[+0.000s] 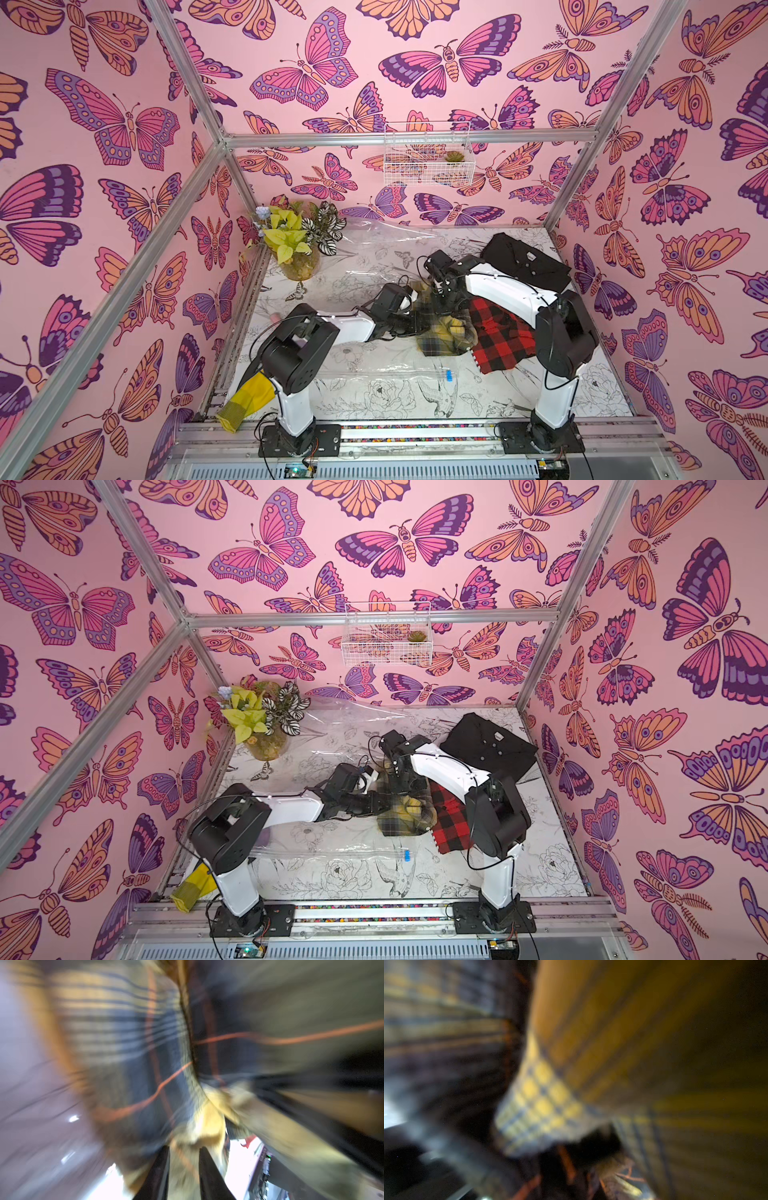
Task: Place the folded shirt into the vacuum bag
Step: Pick up the shirt in the vacuum bag.
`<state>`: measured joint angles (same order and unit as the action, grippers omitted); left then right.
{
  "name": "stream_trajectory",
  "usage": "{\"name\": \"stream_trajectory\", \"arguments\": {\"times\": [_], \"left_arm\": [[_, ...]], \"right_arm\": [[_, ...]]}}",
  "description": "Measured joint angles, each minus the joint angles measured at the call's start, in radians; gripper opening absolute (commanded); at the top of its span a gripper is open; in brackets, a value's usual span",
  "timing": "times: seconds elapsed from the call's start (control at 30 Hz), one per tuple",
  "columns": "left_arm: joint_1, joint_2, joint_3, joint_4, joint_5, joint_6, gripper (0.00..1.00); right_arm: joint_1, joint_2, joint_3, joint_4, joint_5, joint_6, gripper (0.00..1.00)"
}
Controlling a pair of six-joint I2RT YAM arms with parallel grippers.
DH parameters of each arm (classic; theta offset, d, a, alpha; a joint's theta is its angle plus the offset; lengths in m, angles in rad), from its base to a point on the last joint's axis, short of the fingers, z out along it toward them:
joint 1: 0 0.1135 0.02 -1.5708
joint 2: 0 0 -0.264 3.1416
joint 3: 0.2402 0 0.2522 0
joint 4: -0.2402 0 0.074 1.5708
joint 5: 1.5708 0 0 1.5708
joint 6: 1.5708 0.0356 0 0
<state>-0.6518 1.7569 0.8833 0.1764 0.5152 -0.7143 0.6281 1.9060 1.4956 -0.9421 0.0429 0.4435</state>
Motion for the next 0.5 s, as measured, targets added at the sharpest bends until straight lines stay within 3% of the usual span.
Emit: {"name": "stream_trajectory", "arguments": {"times": [0.1, 0.2, 0.5], "left_arm": [[0.05, -0.128, -0.013, -0.084, -0.011, 0.031, 0.3], [0.097, -0.235, -0.013, -0.174, -0.037, 0.079, 0.3], [0.163, -0.322, -0.028, -0.354, -0.087, 0.165, 0.31]], "right_arm": [[0.002, 0.018, -0.001, 0.009, -0.039, -0.011, 0.67], [0.018, 0.025, -0.001, 0.008, -0.063, -0.033, 0.96], [0.122, 0.146, 0.013, -0.019, 0.031, -0.075, 0.99]]}}
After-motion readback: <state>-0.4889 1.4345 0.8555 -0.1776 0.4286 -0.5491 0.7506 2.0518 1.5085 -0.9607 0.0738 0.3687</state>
